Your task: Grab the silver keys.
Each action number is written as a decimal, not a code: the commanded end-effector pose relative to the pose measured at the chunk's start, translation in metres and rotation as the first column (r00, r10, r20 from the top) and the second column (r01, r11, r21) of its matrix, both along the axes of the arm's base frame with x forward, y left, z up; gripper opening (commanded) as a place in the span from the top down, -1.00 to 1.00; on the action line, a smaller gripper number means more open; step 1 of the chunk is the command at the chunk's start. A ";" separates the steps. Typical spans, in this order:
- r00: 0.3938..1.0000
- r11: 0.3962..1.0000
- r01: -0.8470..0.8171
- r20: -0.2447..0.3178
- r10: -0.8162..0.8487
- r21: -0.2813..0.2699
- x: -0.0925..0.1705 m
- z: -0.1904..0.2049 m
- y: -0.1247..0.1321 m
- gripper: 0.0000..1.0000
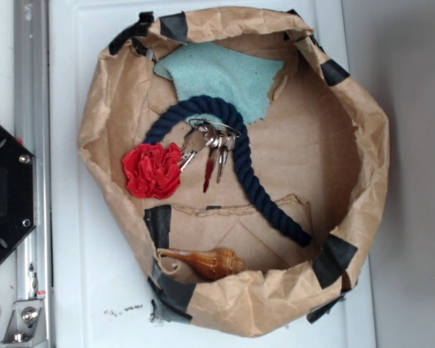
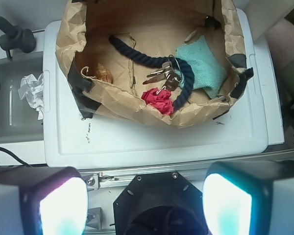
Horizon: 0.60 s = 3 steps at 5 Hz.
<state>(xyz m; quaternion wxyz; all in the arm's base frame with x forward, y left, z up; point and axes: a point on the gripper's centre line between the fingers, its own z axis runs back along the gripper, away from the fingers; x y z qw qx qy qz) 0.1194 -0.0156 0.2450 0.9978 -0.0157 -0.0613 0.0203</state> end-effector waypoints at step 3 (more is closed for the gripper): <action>0.991 0.995 0.093 -0.095 -0.091 0.021 0.072 -0.020 0.017 -1.00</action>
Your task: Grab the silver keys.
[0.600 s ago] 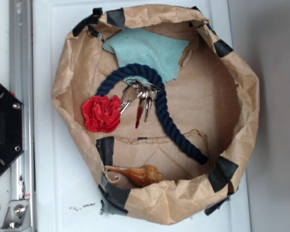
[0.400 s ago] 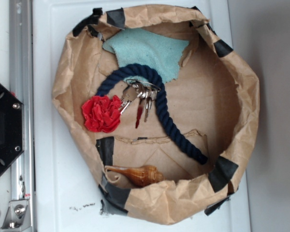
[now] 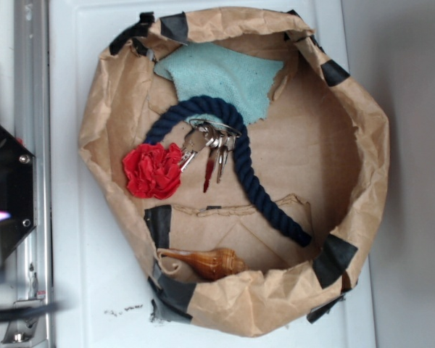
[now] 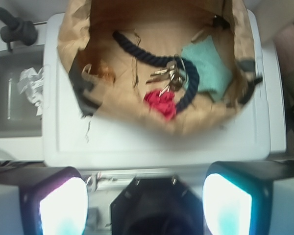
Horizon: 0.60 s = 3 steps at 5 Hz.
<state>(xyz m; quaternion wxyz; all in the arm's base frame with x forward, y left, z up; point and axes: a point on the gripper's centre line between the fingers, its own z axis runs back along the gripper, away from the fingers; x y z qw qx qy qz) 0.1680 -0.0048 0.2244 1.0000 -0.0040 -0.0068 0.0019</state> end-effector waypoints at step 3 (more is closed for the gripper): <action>0.928 0.943 0.334 0.172 -0.330 0.010 0.060 -0.014 0.019 -1.00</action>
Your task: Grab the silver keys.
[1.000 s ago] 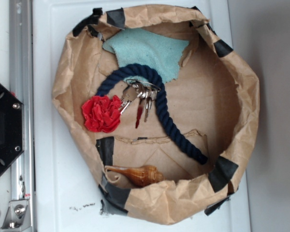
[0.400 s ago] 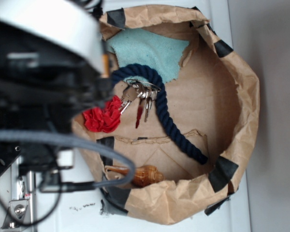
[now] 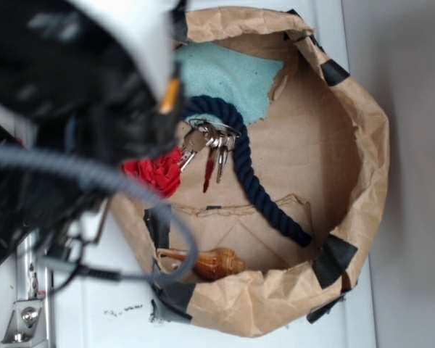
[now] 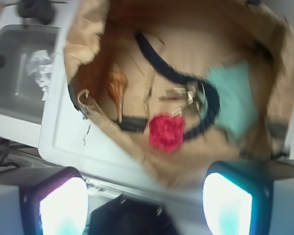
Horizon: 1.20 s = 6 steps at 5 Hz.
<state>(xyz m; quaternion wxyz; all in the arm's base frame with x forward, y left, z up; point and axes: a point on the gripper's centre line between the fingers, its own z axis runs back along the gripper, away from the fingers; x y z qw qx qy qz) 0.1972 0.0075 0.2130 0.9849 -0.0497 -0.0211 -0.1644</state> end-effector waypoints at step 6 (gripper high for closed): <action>0.971 0.982 -0.156 0.196 0.134 0.102 0.061 -0.076 0.028 -1.00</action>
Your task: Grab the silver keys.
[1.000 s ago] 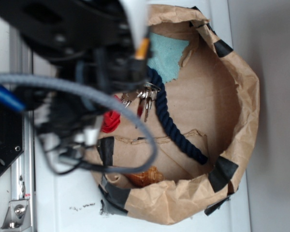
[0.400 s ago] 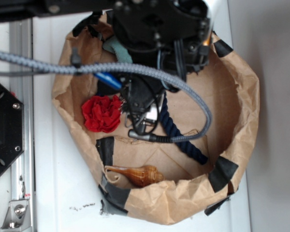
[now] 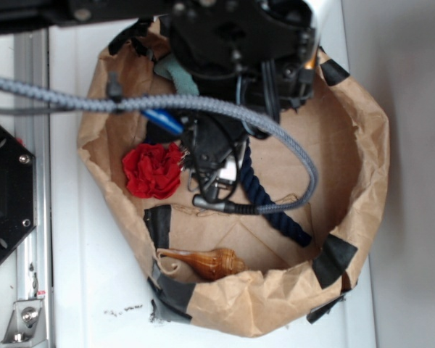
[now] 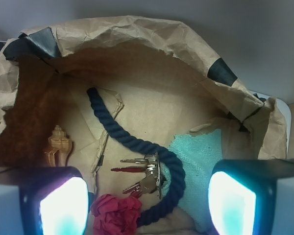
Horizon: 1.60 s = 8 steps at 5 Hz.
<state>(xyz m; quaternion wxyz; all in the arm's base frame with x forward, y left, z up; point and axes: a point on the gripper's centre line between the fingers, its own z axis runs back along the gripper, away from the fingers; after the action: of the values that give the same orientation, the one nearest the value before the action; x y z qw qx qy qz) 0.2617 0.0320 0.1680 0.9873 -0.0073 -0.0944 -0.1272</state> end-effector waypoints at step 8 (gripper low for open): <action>0.995 0.993 -0.074 0.066 0.069 0.086 -0.016 -0.085 0.024 -1.00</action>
<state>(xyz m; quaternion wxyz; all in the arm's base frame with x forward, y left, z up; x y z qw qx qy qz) 0.2422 0.0554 0.0715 0.9903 0.0362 -0.0986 -0.0908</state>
